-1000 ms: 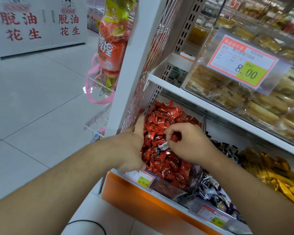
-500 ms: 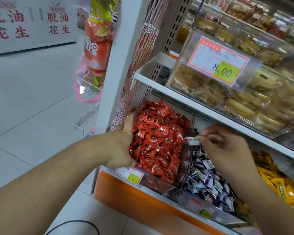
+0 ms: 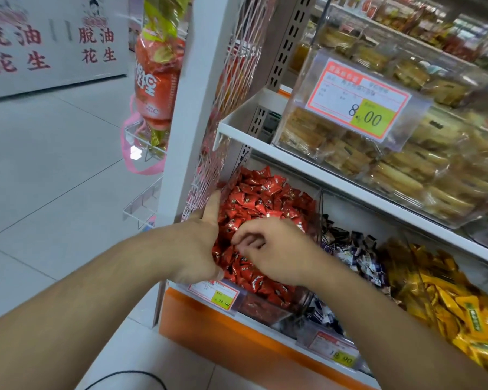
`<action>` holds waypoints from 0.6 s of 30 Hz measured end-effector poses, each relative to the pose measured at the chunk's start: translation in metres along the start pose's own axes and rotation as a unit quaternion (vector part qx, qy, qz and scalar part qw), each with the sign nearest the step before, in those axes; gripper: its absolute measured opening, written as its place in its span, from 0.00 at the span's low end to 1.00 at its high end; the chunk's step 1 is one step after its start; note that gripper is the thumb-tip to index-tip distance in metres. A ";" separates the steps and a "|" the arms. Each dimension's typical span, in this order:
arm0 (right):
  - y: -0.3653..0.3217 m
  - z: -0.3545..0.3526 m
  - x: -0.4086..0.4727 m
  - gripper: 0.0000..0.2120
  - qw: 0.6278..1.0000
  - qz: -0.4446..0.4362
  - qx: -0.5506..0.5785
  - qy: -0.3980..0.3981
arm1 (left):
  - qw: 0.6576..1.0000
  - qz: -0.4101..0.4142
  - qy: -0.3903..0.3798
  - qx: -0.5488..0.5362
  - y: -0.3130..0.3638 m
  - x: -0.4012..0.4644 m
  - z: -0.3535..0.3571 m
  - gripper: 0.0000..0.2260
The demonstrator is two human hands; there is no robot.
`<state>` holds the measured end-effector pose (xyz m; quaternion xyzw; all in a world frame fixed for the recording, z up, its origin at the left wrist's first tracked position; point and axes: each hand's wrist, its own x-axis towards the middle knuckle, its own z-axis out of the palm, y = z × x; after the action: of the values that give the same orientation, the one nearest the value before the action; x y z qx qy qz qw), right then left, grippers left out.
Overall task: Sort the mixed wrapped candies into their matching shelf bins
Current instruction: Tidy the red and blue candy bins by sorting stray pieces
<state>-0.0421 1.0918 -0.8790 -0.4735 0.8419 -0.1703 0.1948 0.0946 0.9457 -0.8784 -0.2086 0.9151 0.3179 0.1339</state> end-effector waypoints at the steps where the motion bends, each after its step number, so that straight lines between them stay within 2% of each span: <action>1: 0.006 0.007 0.012 0.12 0.999 0.002 -0.026 -0.030 | 1.000 0.001 0.000 -0.001 0.000 0.000 0.000 0.60; 4: 0.022 0.008 0.035 0.17 0.990 0.025 -0.130 -0.053 | 1.000 -0.004 -0.002 -0.011 -0.003 0.001 0.002 0.59; 6: 0.029 -0.003 0.038 0.21 0.985 0.046 -0.159 -0.047 | 1.000 -0.004 0.003 -0.012 -0.001 0.002 0.001 0.59; 13: 0.031 -0.003 0.041 0.25 0.986 0.057 -0.151 -0.050 | 1.000 -0.004 0.024 0.012 0.003 0.002 0.002 0.56; 18: 0.028 -0.002 0.038 0.20 0.993 0.053 -0.095 -0.050 | 1.000 -0.005 0.027 0.010 0.001 0.003 0.003 0.56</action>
<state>-0.0818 1.0726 -0.8966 -0.4528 0.8672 -0.0552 0.1996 0.0918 0.9478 -0.8808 -0.2204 0.9204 0.3024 0.1133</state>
